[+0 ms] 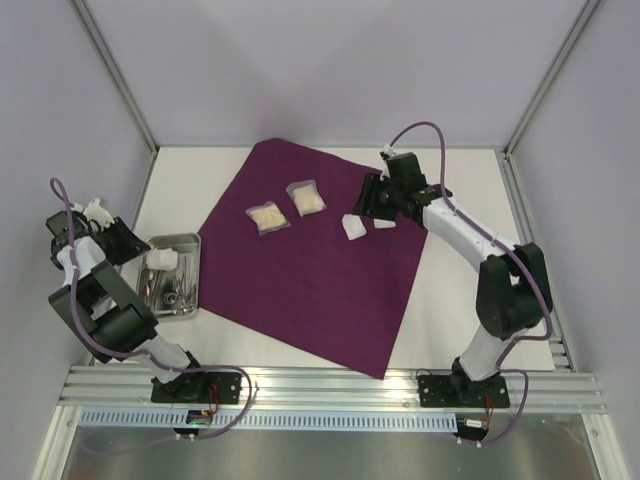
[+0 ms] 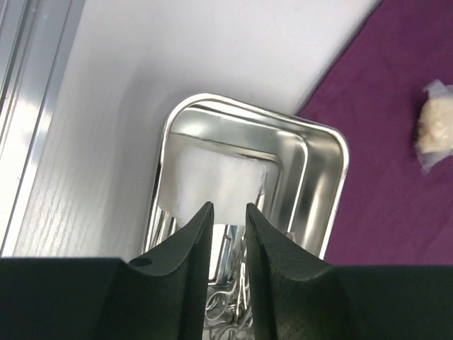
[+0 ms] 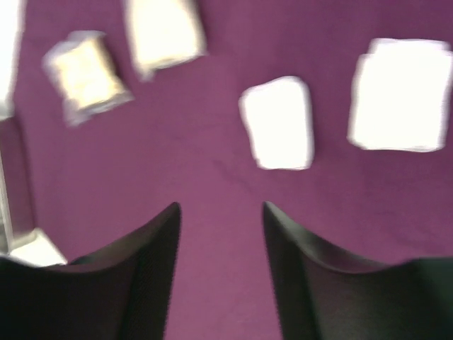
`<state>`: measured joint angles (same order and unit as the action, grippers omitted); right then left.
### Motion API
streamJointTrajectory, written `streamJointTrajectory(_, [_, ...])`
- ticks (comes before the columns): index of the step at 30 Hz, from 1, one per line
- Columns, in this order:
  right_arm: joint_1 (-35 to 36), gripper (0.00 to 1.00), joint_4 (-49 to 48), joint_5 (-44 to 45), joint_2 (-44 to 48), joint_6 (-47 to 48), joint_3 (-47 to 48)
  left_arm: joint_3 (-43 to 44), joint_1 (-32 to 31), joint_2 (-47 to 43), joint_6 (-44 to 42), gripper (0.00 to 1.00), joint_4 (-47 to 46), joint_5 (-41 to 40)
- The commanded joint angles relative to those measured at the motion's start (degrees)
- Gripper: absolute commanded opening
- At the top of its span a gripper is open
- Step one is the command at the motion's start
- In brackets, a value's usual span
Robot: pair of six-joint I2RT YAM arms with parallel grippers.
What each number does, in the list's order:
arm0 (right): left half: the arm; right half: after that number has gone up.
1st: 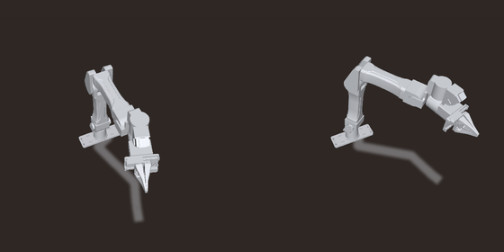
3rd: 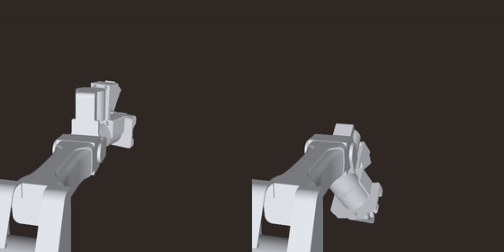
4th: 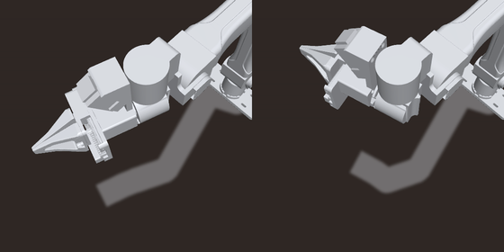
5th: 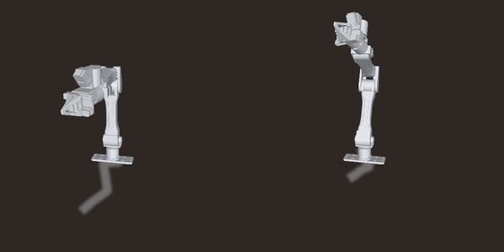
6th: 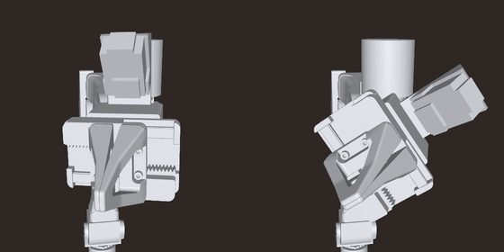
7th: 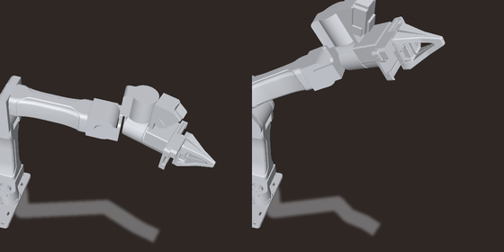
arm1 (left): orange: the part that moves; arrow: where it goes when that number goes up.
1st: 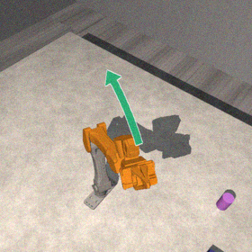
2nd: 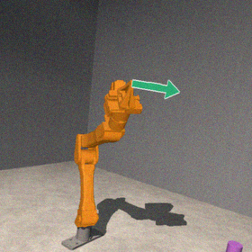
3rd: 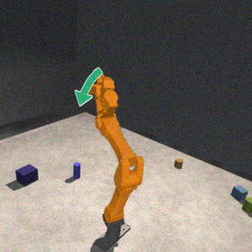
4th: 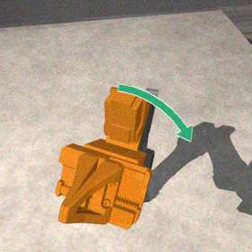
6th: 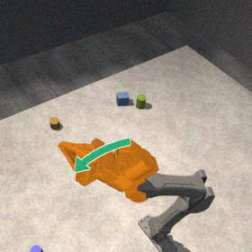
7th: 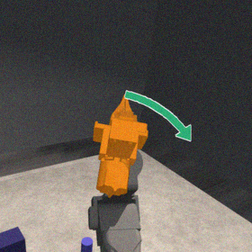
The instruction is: Prepare the surgical pack
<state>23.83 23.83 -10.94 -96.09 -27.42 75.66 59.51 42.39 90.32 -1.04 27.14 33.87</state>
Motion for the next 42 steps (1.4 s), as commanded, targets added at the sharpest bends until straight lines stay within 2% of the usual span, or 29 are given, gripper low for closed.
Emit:
streamJointTrajectory(1, [-3.00, 0.49, 4.98, -2.60, -5.49, 5.17, 6.42, 4.29, -0.12, -1.91, -2.39, 0.34, 4.41, 3.57])
streamJointTrajectory(4, [-3.97, 0.43, 8.06, -2.42, -11.64, 9.04, 11.34, 6.23, -0.12, -1.99, -4.14, 0.35, 8.19, 6.64])
streamJointTrajectory(8, [-4.24, 0.43, 10.61, -2.78, -19.20, 12.56, 15.92, 7.38, -0.20, -3.13, -7.13, 0.36, 11.88, 7.97])
streamJointTrajectory(15, [-4.50, 0.43, 11.14, -0.31, -24.57, 15.99, 17.51, 6.68, -0.20, -5.07, -8.28, 0.36, 13.30, 9.02])
streamJointTrajectory(29, [-4.41, 0.41, 4.29, -10.86, -29.32, 13.27, 15.40, 3.25, -0.20, -7.71, -7.31, 0.35, 11.36, 8.76])
streamJointTrajectory(35, [-4.59, 0.26, 2.45, -12.09, -29.24, 12.22, 15.31, 3.51, -0.20, -7.09, -7.14, 0.35, 11.71, 8.93])
streamJointTrajectory(40, [-4.59, 0.03, 2.09, -12.96, -25.73, 12.65, 14.78, 3.51, -0.12, -7.62, -7.13, 0.35, 11.98, 9.29])
streamJointTrajectory(42, [-4.50, 0.00, 2.09, -12.97, -23.45, 12.83, 14.61, 3.60, -0.20, -7.88, -7.31, 0.35, 12.33, 9.29])
